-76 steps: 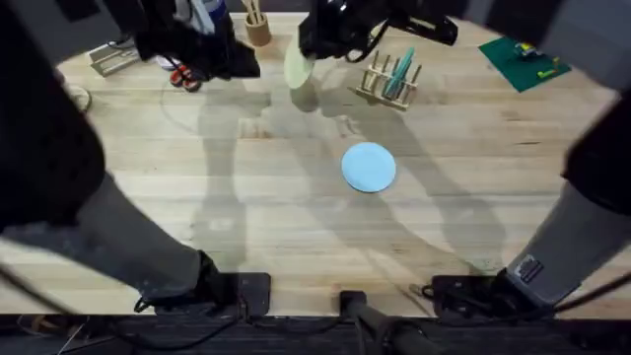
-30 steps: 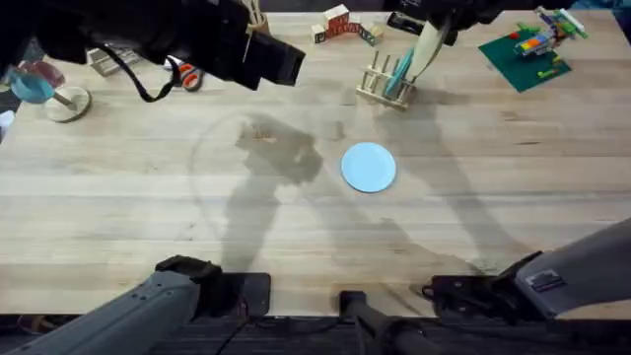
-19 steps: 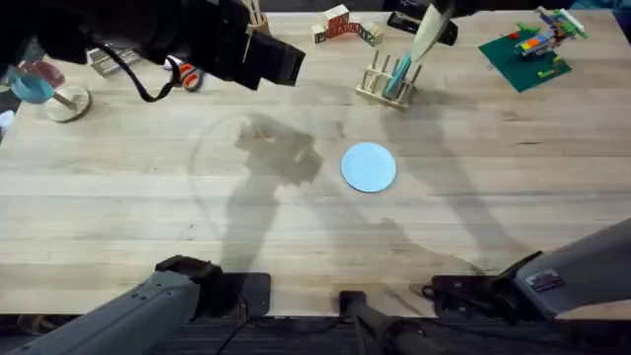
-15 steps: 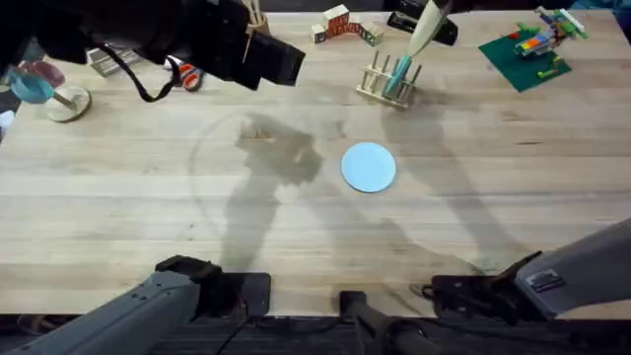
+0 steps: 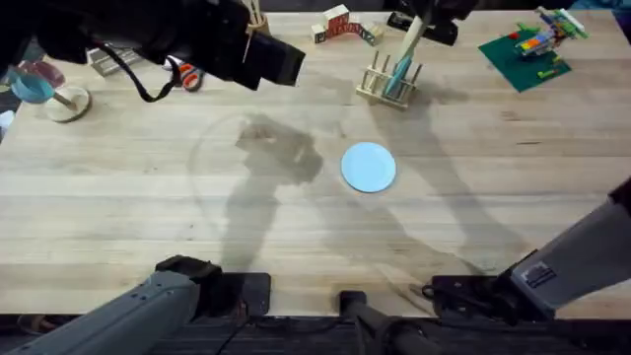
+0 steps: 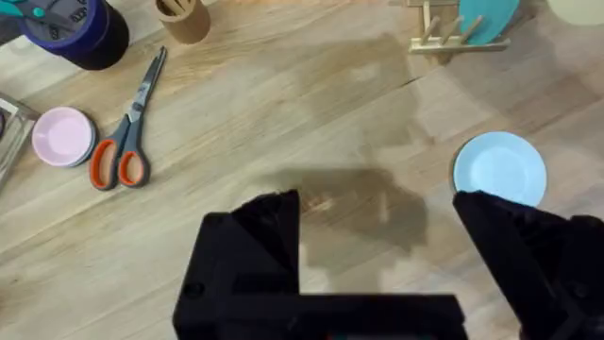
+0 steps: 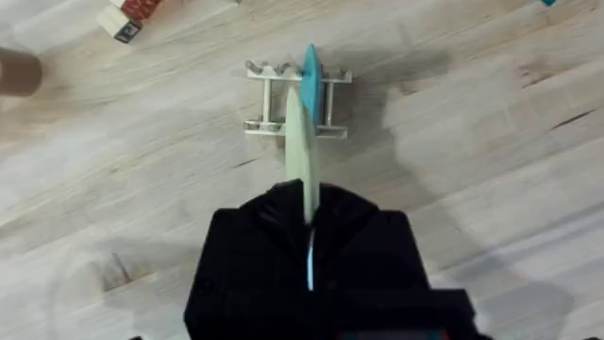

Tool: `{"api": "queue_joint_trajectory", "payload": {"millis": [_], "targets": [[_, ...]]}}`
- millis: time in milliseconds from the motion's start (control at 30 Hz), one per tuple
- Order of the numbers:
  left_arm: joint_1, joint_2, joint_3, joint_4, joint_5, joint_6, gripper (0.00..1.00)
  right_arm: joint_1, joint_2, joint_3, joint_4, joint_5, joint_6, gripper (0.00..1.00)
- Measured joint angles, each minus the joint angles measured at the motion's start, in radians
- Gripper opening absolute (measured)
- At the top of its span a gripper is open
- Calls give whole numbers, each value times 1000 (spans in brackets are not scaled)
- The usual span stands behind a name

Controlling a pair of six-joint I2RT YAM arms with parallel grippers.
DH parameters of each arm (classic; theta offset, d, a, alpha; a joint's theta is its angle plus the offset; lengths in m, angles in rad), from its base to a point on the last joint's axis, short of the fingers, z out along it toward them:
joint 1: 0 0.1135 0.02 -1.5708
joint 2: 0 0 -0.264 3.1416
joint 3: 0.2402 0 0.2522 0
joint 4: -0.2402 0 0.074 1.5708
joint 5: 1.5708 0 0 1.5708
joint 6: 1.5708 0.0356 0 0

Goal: Pick up the plates from the table one by one and place each into a slot on the dish rack.

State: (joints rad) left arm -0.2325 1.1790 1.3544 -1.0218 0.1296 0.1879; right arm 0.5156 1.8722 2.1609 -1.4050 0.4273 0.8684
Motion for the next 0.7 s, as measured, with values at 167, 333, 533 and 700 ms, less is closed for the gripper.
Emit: {"api": "queue_joint_trajectory", "payload": {"millis": [167, 333, 533, 700], "targets": [[0, 0, 0, 0, 0, 0, 993, -7, 32, 0, 9, 0, 6, 31], [0, 0, 0, 0, 0, 0, 993, -36, 62, 0, 10, -1, 18, 31], [0, 0, 0, 0, 0, 0, 993, -71, 92, 0, 28, -25, 22, 31], [0, 0, 0, 0, 0, 0, 993, -81, 103, 0, 51, -51, 5, 31]]}}
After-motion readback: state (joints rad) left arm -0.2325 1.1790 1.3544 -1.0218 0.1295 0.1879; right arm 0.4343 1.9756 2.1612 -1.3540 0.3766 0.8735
